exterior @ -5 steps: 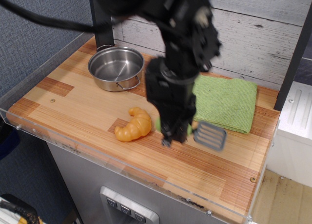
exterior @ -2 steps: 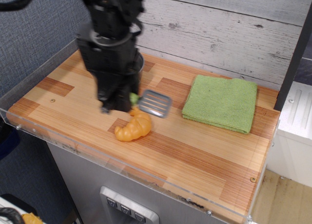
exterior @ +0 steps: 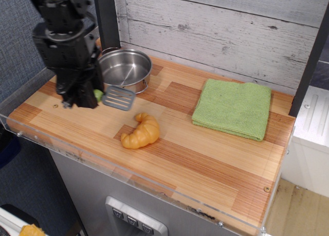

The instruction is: Place the green spatula to the left of the croissant

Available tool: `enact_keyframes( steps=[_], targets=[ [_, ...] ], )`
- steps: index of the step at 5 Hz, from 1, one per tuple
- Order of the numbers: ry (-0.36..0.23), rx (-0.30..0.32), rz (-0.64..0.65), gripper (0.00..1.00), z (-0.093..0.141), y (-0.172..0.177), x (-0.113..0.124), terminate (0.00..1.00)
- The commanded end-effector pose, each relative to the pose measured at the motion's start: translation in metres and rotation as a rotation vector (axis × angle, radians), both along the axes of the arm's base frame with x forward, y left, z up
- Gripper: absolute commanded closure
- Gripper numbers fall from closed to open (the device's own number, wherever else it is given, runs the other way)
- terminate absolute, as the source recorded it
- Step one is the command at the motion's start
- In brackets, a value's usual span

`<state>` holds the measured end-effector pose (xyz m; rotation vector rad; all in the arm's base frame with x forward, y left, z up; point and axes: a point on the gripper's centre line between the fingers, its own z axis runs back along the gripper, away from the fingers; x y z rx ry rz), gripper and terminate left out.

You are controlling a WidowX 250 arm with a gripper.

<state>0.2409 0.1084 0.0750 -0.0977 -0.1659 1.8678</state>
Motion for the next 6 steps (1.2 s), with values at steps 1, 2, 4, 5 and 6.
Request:
enact_keyframes(
  steps=[1, 2, 4, 5, 6],
  targets=[
    [-0.009, 0.034, 0.029, 1.0, -0.002, 0.046, 0.002, 0.0],
    [-0.006, 0.043, 0.003, 1.0, -0.012, 0.064, 0.003, 0.0],
    [0.023, 0.044, -0.057, 1.0, -0.037, 0.078, 0.012, 0.0],
    [0.034, 0.028, -0.055, 1.0, -0.05, 0.078, 0.017, 0.0],
    [0.042, 0.02, -0.042, 1.0, -0.057, 0.078, 0.019, 0.0]
  ],
)
